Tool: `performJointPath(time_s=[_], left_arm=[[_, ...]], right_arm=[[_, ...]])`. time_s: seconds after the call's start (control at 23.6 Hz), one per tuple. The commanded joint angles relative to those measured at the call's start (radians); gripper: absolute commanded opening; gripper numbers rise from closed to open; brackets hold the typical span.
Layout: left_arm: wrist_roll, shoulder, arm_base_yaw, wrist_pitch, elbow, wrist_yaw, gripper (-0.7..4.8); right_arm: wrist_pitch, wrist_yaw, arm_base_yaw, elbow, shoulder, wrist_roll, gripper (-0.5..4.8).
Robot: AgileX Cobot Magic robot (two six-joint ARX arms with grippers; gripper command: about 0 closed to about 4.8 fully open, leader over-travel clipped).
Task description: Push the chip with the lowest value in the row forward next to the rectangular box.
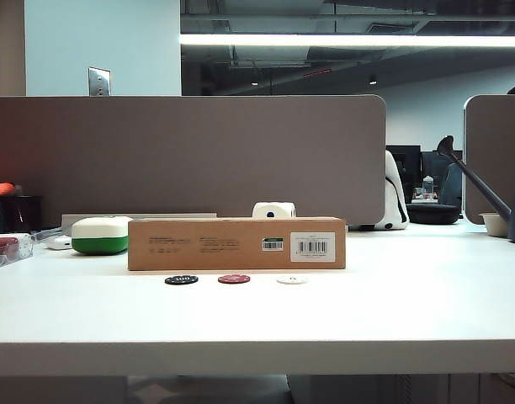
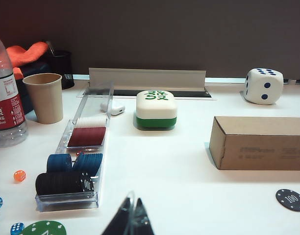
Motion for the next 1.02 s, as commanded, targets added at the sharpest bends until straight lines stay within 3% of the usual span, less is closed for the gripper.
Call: performJointPath(time_s=[0.04, 1.02], left_arm=[[-0.003, 0.0, -0.002, 0.014, 0.005, 0.004, -0.05], [-0.003, 0.0, -0.002, -0.031, 0.072, 0.004, -0.05]], right_arm=[[0.013, -0.001, 0.0, -0.005, 0.0, 0.005, -0.09], [0.014, -0.008, 0.0, -0.005, 0.0, 0.048, -0.09]])
